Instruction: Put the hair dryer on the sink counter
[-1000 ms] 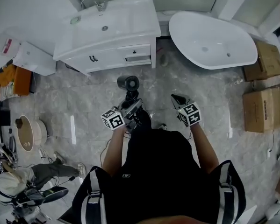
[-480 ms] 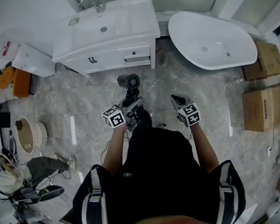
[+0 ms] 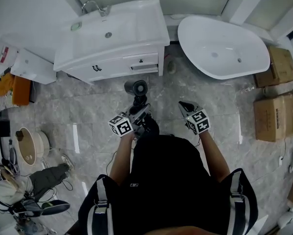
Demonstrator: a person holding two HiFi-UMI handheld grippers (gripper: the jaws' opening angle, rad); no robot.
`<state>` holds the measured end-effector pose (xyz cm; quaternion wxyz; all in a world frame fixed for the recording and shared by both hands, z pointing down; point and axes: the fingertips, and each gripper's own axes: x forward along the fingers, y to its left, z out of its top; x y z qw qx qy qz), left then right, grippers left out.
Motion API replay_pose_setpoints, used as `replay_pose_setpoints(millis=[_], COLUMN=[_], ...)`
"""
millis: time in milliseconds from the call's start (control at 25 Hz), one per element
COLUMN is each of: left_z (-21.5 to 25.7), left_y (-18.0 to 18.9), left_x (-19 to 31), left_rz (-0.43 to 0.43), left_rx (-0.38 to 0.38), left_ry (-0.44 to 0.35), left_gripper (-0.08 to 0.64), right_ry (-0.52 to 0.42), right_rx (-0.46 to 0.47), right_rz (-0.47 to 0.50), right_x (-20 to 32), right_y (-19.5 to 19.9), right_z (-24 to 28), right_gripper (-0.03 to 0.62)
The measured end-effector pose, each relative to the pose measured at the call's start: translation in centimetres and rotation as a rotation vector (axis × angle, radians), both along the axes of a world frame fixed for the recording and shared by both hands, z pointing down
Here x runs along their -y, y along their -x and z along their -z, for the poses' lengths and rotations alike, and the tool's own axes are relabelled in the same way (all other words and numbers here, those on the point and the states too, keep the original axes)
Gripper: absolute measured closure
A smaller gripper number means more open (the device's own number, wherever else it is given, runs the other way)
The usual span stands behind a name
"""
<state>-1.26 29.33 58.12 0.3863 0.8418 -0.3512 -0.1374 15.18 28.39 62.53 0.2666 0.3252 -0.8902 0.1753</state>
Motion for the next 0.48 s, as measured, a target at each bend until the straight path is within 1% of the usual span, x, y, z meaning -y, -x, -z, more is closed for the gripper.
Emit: replay_pose_setpoints(millis=[240, 480], left_z=[-0.7, -1.2], left_y=[1.5, 4.1], left_x=[3.2, 5.9], left_rz=[0.013, 0.038], left_rx=[0.0, -0.009], left_ry=[0.017, 0.029], left_gripper=[0.325, 0.325], right_ry=[0.012, 0.023], right_rx=[0.0, 0.0], right_rz=[0.018, 0.053], right_x=[3.8, 7.0], right_y=[1.8, 5.0], right_z=[-0.5, -1.1], right_gripper=[0.534, 0.534])
